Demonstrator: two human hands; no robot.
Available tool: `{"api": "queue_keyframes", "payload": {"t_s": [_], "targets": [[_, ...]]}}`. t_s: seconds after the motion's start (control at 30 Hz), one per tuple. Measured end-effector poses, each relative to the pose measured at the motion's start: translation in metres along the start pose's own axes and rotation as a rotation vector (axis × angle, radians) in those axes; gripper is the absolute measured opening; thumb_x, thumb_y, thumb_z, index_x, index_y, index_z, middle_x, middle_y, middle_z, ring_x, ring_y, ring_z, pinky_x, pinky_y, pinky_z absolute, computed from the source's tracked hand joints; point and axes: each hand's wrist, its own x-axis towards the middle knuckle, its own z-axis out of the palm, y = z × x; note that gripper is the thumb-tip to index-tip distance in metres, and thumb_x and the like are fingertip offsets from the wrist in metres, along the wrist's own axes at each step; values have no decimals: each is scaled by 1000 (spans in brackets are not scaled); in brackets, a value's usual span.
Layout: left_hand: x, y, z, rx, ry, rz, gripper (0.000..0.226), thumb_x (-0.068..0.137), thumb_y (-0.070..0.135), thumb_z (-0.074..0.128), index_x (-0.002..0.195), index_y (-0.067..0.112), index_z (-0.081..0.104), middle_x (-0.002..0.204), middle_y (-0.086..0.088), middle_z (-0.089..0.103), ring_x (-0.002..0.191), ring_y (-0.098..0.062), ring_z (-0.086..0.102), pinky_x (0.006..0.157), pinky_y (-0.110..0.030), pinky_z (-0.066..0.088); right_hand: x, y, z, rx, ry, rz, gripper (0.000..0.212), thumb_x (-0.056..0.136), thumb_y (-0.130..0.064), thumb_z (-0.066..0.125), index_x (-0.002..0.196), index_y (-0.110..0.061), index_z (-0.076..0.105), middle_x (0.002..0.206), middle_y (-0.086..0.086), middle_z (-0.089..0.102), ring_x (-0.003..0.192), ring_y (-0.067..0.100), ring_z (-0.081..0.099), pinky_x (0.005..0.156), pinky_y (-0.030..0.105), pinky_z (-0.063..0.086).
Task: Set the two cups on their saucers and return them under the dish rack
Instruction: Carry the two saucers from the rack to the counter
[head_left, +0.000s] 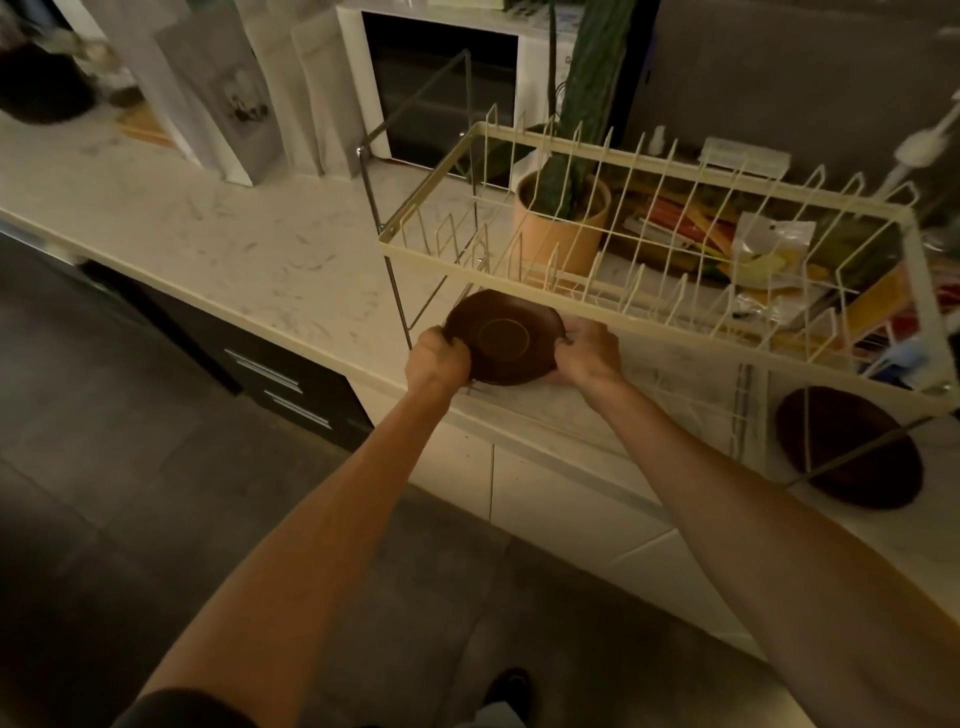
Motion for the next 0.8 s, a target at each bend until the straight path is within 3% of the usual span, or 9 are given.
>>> {"api": "queue_keyframes", "payload": {"t_s": [0.27, 0.4, 0.53, 0.73, 0.8], "targets": [[-34, 11, -4, -99, -28, -14, 33, 97, 10, 46, 130, 9, 43, 113, -11, 51, 94, -26, 60, 71, -35, 60, -36, 10, -26, 153, 36, 2, 19, 93, -2, 53, 94, -16, 66, 111, 13, 69, 97, 35, 70, 77, 50, 62], [-51, 7, -1, -137, -48, -21, 30, 98, 11, 49, 127, 10, 47, 119, -17, 58, 91, -27, 65, 56, -28, 57, -58, 21, -45, 232, 20, 20, 22, 97, 1, 51, 111, -5, 67, 114, 9, 67, 96, 33, 71, 72, 47, 63], [-76, 4, 6, -151, -127, -1, 37, 96, 10, 53, 133, 12, 48, 109, -17, 62, 77, -22, 65, 43, -23, 56, -80, 40, -64, 185, 13, 4, 20, 96, -2, 51, 105, -4, 69, 109, 14, 71, 84, 29, 74, 67, 43, 64], [-113, -5, 15, -126, -232, -48, 39, 94, 4, 54, 132, 13, 46, 94, -13, 64, 68, -21, 68, 48, -27, 59, -114, 72, -84, 217, -27, -31, 27, 94, 2, 51, 105, -14, 69, 108, 12, 69, 88, 29, 73, 68, 44, 64], [-125, -8, 16, -98, -274, -58, 38, 94, 3, 54, 130, 12, 45, 96, -14, 65, 68, -21, 68, 54, -30, 60, -124, 84, -89, 201, -46, -35, 25, 92, 1, 54, 106, -14, 69, 106, 11, 71, 82, 26, 75, 66, 44, 64]]}}
